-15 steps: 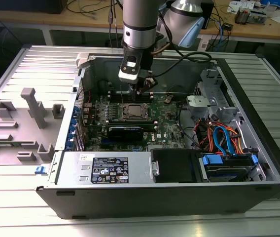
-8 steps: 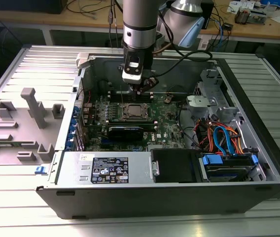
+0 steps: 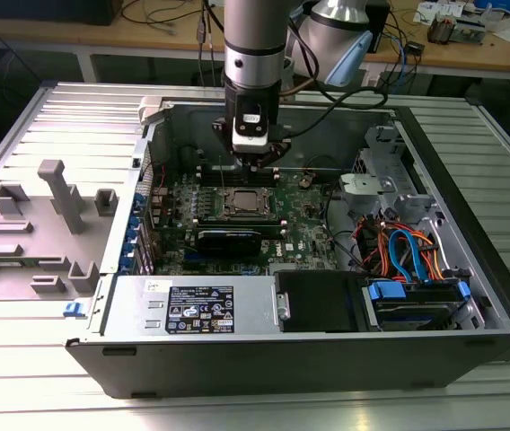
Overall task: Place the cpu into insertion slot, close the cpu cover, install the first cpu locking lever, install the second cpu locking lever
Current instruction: 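Install the first cpu locking lever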
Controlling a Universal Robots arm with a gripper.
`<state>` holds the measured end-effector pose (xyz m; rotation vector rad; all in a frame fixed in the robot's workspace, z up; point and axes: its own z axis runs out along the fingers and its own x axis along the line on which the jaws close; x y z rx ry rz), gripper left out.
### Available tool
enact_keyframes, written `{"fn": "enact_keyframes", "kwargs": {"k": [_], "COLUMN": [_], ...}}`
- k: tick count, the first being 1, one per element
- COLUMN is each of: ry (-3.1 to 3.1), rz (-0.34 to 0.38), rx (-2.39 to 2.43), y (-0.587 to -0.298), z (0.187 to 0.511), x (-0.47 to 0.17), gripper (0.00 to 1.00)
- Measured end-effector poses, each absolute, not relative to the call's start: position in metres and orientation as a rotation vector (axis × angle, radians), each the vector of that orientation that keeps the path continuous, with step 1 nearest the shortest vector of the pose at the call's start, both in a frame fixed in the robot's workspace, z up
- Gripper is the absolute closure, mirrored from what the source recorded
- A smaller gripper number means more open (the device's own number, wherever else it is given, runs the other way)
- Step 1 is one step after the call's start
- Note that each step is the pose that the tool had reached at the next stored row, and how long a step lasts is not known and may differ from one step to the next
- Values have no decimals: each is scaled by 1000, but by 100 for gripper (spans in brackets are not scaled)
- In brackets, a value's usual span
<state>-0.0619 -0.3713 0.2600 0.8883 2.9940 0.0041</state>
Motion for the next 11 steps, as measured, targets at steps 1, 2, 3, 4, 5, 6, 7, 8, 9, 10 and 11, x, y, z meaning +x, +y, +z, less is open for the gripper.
{"fn": "enact_keyframes", "kwargs": {"k": [1, 2, 3, 4, 5, 6, 7, 8, 9, 10, 11], "ry": [3000, 3005, 3011, 3016, 3024, 3028, 3035, 3039, 3047, 3051, 3055], "rz": [3, 2, 2, 2, 3, 3, 3, 3, 3, 4, 4], "rx": [868, 850, 826, 807, 780, 761, 735, 717, 685, 663, 644], "y": [-371, -371, -371, -371, -371, -371, -371, -371, -371, -371, -371], "z": [260, 260, 260, 260, 260, 260, 260, 260, 260, 260, 260], "x": [-62, -62, -62, -62, -62, -62, -62, -62, -62, -62, -62], "gripper": [89, 89, 89, 89, 89, 89, 89, 89, 89, 89, 89]}}
